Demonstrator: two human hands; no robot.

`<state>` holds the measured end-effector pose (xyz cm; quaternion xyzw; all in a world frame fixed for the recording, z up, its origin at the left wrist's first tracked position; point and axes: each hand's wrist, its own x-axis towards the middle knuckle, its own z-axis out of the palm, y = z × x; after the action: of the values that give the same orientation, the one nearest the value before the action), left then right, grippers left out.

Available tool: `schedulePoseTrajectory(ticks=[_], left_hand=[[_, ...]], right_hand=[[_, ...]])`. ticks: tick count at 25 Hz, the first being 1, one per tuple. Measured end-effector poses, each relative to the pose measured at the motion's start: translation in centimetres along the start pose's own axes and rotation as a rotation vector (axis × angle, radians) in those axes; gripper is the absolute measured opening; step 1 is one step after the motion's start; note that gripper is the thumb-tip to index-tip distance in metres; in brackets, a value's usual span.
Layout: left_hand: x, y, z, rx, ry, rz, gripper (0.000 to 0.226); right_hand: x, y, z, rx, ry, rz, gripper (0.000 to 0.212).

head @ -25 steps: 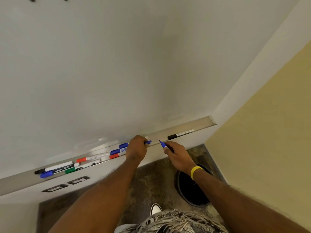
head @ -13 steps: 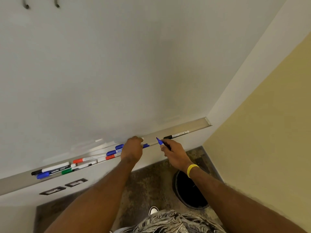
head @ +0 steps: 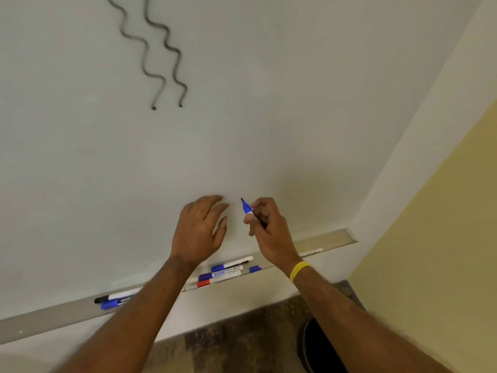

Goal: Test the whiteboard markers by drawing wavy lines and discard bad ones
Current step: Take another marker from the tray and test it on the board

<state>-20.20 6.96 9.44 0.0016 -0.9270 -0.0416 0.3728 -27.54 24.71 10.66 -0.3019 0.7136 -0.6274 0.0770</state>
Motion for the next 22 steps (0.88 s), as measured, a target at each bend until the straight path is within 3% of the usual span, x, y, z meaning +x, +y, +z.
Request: schedulePoseTrajectory(ticks=[4,7,12,18,22], left_hand=[[3.6,-2.4,-6.1,0.122,0.219,0.057,0.034],[7.3,-4.1,-10.9,0.205,0.333,0.009,0.047],[14.0,-7.4,-17.3,0.305,0.48,0.018,0.055],[16.6,-8.8,-18.3,0.41,0.636,0.029,0.049],[16.3,-9.0,-17.9,0.416,0.676,0.032,0.048]], right_hand=[[3.1,-6.1,1.1,0.248,-0.027,-0.096,0.032],[5.7,-11.7,0.9,0.452,-0.114,-0.202,0.035],[8.8,-18.3,1.8,0.39,-0.133,-0.536,0.036],[11.1,-22.5,2.9,0.372,0.068,-0.66,0.013],[13.5,-24.4,2.8,0.333,0.147,-0.702,0.016]])
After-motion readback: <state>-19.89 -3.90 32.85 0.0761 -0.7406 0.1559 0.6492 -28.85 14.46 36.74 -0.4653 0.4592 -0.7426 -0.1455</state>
